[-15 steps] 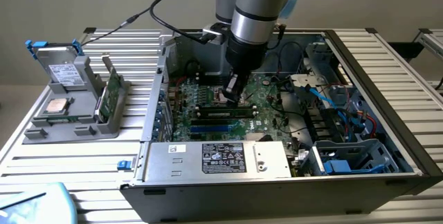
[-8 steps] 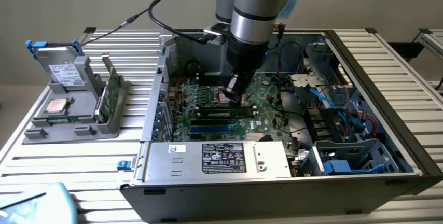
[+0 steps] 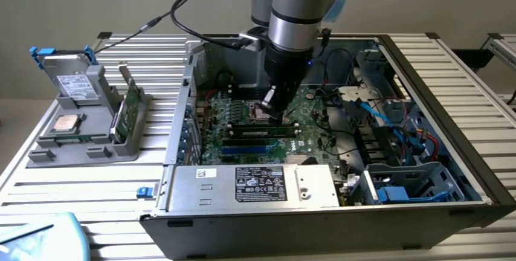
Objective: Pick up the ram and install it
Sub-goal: 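Press down the ram until it locks into place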
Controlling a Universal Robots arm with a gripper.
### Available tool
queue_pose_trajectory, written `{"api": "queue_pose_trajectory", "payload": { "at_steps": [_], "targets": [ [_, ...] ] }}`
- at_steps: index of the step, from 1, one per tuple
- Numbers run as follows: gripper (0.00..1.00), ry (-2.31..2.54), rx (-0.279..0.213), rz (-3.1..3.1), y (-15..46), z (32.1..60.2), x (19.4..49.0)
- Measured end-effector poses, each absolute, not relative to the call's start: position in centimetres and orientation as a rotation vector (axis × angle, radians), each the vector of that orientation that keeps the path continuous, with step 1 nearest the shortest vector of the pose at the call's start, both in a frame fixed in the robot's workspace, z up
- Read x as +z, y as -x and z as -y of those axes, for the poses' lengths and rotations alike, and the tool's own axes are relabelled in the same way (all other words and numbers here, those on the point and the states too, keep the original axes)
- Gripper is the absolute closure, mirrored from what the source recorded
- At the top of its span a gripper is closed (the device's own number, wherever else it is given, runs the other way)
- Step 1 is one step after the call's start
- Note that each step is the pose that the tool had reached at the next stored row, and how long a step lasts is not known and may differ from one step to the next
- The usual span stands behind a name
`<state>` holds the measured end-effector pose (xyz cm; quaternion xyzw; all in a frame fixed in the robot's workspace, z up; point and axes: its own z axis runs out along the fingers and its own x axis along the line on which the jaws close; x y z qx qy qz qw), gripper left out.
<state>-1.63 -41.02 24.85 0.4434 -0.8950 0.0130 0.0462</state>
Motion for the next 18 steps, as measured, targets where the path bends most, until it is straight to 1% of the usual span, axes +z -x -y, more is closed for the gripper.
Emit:
{"api": "queue_pose_trajectory", "payload": {
  "at_steps": [18],
  "targets": [
    [0.89,-0.918,0.018,2.905,1.63,41.02,24.53]
  ]
}}
